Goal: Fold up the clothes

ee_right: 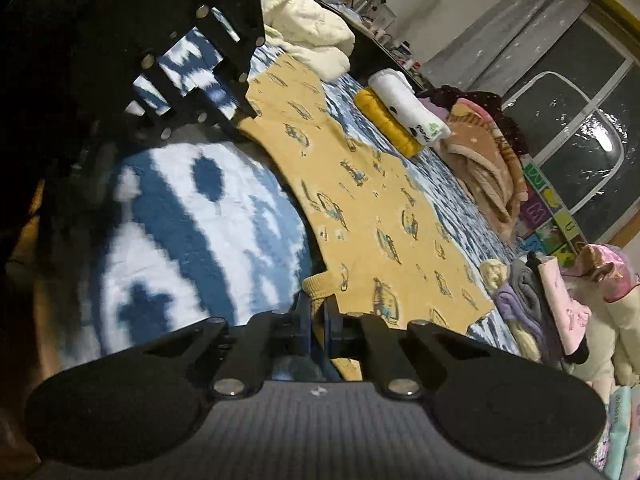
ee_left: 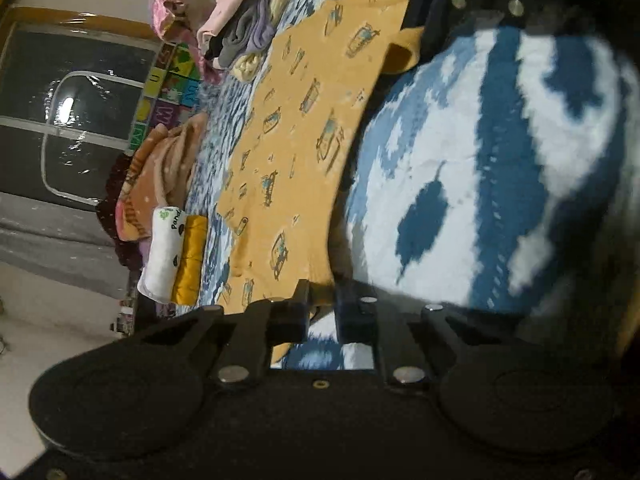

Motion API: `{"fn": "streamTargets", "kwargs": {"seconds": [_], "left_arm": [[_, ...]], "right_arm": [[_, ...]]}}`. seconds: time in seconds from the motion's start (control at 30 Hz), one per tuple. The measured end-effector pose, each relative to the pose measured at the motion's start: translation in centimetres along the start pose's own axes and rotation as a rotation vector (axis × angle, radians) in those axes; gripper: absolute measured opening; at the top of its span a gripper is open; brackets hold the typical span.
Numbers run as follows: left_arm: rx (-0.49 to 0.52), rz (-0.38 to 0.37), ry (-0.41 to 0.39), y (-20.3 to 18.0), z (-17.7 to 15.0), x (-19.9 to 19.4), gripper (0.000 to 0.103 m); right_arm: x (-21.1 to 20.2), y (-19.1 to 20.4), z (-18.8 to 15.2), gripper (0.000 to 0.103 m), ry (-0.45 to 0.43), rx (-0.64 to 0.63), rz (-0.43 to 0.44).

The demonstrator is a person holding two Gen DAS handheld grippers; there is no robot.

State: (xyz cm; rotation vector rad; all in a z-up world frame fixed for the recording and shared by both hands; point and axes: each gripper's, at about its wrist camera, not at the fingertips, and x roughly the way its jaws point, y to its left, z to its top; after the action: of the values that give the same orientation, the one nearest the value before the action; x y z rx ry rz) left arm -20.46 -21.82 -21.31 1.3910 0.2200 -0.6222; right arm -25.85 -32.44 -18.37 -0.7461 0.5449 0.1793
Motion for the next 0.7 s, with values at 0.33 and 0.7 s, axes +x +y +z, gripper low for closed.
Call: {"fn": "streamTargets", "kwargs": {"seconds": [0.33, 0.7], "left_arm": [[-0.057, -0.117, -0.024, 1.1, -0.6, 0.1, 0.010], [-0.754, -0.088, 0.054, 12.7, -4.0, 2.4, 0.027]], "right_arm": [[-1.4, -0.3, -0.6, 0.014, -0.013, 0.069, 0.069], [-1.2, -5.4, 0.0, 0.024, -0.142, 0.497, 0.077]]}}
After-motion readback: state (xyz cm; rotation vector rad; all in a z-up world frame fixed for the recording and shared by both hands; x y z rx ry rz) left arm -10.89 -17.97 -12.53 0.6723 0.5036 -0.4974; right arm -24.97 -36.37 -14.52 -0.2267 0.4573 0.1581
